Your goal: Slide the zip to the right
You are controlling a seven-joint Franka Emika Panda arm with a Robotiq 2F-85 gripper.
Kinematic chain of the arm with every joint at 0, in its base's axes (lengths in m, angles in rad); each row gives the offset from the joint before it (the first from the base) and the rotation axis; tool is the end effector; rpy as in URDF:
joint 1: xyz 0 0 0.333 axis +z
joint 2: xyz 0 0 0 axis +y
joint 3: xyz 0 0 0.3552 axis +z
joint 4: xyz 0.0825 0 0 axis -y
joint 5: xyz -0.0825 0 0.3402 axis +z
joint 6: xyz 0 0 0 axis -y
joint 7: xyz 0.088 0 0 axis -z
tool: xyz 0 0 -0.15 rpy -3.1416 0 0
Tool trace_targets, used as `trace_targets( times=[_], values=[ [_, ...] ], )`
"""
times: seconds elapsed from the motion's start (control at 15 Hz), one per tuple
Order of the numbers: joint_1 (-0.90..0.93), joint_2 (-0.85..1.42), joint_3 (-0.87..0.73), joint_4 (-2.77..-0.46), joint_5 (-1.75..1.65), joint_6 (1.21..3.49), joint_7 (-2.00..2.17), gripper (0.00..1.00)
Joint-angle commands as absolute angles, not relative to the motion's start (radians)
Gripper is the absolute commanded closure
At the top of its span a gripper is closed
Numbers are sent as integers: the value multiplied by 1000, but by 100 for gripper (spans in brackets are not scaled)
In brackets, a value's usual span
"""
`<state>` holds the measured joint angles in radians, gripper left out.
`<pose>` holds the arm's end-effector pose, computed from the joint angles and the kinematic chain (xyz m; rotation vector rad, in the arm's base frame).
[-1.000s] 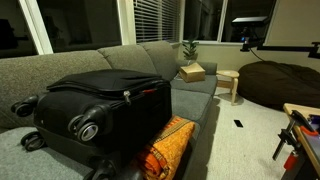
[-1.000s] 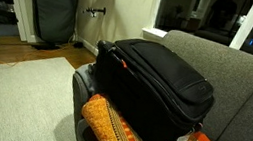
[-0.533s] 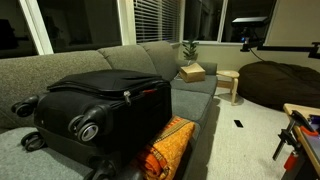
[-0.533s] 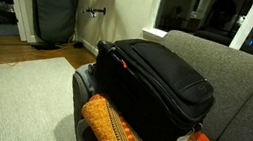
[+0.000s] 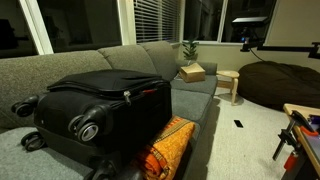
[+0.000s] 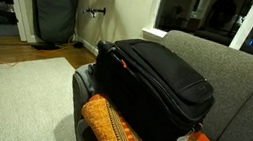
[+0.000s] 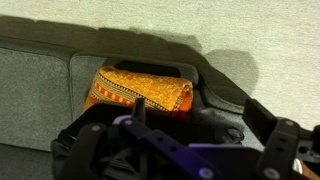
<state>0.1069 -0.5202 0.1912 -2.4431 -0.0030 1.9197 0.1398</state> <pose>0.3154 0.1034 0.4888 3.0371 0.2038 0.0138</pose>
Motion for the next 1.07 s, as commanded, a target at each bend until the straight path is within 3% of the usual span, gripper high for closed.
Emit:
trace_targets(
  times=[0.0,0.47,1.0],
  values=[
    [113,-481,182,-2446,-2,1997,144,0],
    [108,-361,191,-2403,-26,2129,153,0],
    [113,-348,185,-2384,-35,2111,146,0]
  ],
)
